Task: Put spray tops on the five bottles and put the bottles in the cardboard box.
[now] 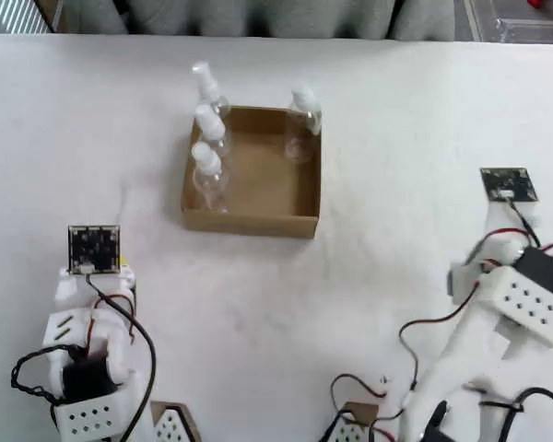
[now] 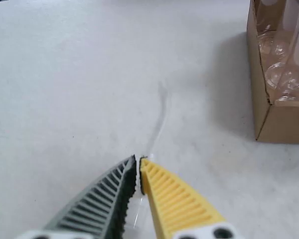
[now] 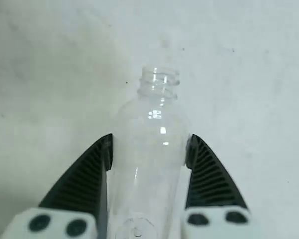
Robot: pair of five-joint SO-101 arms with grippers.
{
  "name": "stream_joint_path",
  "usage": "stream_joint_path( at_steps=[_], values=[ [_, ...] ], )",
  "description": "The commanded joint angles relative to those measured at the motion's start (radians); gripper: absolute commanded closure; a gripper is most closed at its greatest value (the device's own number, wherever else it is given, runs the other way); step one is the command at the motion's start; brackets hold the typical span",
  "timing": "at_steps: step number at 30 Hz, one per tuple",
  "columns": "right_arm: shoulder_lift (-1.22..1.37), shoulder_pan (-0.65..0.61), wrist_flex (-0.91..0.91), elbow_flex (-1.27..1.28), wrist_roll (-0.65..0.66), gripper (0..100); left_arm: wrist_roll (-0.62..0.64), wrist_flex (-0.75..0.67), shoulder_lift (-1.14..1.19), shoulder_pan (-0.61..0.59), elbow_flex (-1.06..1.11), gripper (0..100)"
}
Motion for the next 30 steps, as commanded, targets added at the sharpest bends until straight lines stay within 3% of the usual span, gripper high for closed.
stream_joint_path(
  at_steps=[1, 5, 13, 22, 30],
  values=[
    [-0.104, -0.156, -0.018, 0.058, -0.13, 97.5, -0.006, 0.012, -0.004, -0.01, -0.002, 98],
    [-0.185, -0.268, -0.093, 0.166, -0.222, 97.5, -0.005, 0.014, -0.004, -0.01, -0.002, 98],
    [-0.225, -0.229, -0.251, 0.272, -0.252, 97.5, -0.003, 0.041, -0.005, -0.033, -0.037, 98],
    [-0.229, -0.223, -0.383, 0.358, -0.313, 97.5, -0.003, 0.226, 0.022, -0.068, -0.347, 97],
    [-0.225, -0.222, -0.418, 0.384, -0.316, 97.5, -0.028, 0.304, 0.521, -0.068, -0.709, 97]
  ],
)
